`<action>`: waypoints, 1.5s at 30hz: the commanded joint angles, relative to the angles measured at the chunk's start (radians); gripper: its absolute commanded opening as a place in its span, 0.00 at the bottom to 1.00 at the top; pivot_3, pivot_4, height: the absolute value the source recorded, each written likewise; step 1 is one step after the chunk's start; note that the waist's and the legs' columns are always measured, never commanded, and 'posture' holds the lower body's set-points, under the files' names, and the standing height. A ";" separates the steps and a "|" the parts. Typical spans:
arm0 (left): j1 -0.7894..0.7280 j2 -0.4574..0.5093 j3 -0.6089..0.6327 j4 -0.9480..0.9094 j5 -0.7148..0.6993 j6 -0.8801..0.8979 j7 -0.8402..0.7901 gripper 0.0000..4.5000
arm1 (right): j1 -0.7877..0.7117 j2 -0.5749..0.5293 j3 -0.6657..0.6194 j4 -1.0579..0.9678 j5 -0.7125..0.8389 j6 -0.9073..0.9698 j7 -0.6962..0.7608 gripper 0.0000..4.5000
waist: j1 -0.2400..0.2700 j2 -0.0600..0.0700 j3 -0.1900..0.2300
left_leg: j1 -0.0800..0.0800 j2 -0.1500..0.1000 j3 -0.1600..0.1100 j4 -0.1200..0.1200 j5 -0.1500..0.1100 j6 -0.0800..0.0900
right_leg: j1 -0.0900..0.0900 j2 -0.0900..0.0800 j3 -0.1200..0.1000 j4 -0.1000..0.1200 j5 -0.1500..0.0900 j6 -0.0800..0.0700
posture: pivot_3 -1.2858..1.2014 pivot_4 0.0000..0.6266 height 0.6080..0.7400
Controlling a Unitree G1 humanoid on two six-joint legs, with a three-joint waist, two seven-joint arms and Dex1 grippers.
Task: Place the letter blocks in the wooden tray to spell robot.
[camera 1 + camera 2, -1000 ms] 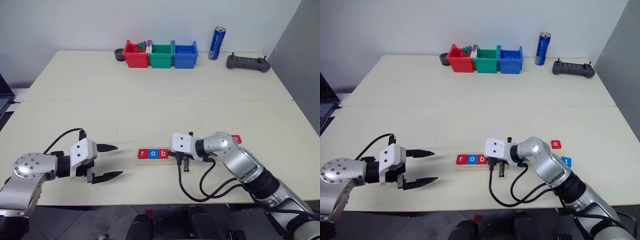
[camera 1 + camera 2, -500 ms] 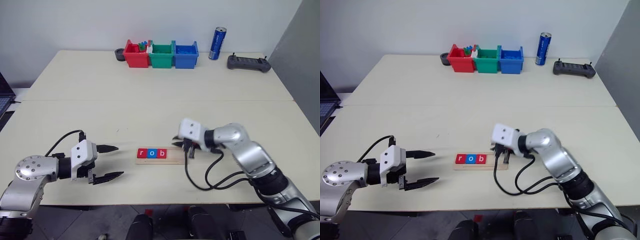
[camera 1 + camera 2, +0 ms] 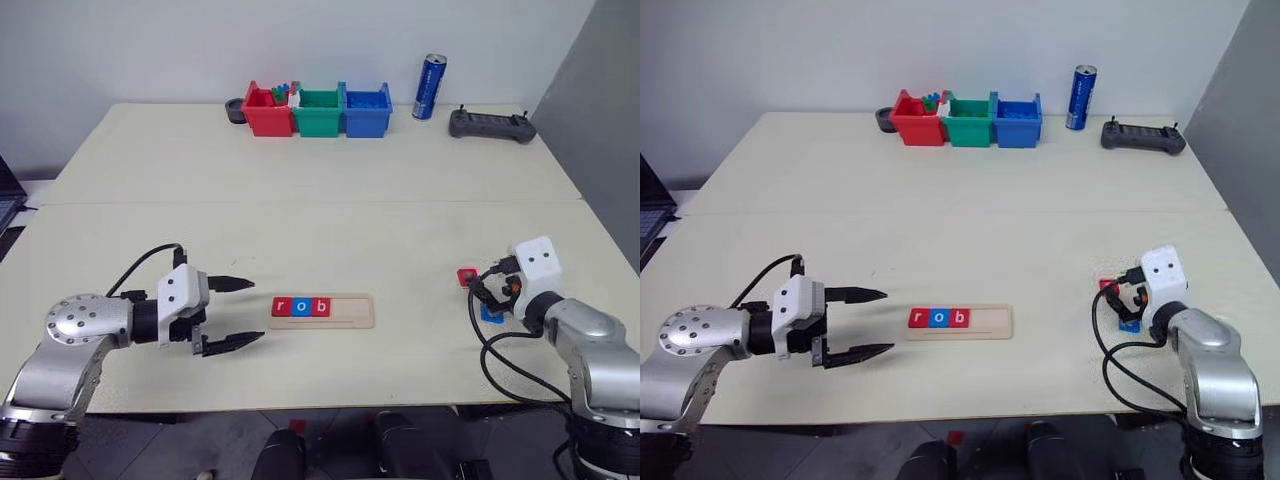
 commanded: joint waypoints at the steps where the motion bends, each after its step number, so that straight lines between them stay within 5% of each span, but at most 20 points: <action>1: -0.025 0.002 0.002 -0.023 -0.010 0.010 -0.002 1.00 | -0.020 0.021 -0.019 -0.012 0.037 0.015 -0.038 0.99 | -0.001 0.000 0.000 | 0.000 0.000 0.000 0.000 0.000 0.000 | 0.000 0.000 0.000 0.000 0.000 0.000 | 0.52 0.24 1.00; 11: -0.036 0.002 -0.005 -0.045 -0.007 0.033 0.014 1.00 | -0.039 0.066 0.040 0.082 0.051 0.029 -0.140 0.99 | -0.003 0.000 0.000 | 0.000 0.000 0.000 0.000 0.000 0.000 | 0.000 0.000 0.000 -0.001 0.000 0.000 | 0.52 0.24 1.00; 15: -0.034 0.006 0.002 -0.069 -0.012 0.054 0.022 1.00 | -0.028 0.073 0.063 0.101 0.058 0.022 -0.158 0.79 | -0.005 -0.001 0.000 | 0.000 0.000 0.000 0.000 0.000 0.000 | 0.001 0.000 0.000 -0.001 0.000 0.000 | 0.52 0.24 1.00; 21: -0.030 0.008 0.004 -0.092 -0.014 0.073 0.028 1.00 | -0.025 0.089 0.075 0.087 0.079 0.022 -0.177 0.32 | -0.009 -0.002 -0.001 | 0.000 0.000 0.000 0.001 0.000 0.000 | 0.001 0.000 0.000 -0.001 0.000 0.000 | 0.52 0.24 1.00; 29: -0.078 0.006 -0.028 -0.091 -0.009 0.105 0.022 1.00 | 0.129 0.263 0.224 -0.367 0.101 0.239 -0.313 0.32 | -0.006 -0.001 0.000 | -0.001 0.000 -0.002 -0.001 0.000 0.000 | 0.000 0.000 -0.001 0.000 0.000 0.000 | 0.52 0.24 1.00; 38: -0.111 0.021 -0.032 -0.088 -0.017 0.125 -0.008 1.00 | 0.230 0.418 0.290 -0.371 0.066 0.188 -0.447 0.32 | -0.009 -0.001 0.000 | -0.001 0.000 -0.001 0.000 0.000 0.000 | 0.000 -0.001 0.000 -0.001 -0.003 0.005 | 0.52 0.24 1.00; 45: -0.057 0.017 -0.004 -0.067 -0.007 0.071 -0.026 1.00 | 0.185 0.434 0.223 -0.392 0.092 0.163 -0.438 0.86 | -0.009 -0.001 0.000 | -0.001 0.000 0.000 -0.001 0.000 0.000 | 0.000 -0.001 0.000 -0.002 -0.003 0.005 | 0.52 0.24 1.00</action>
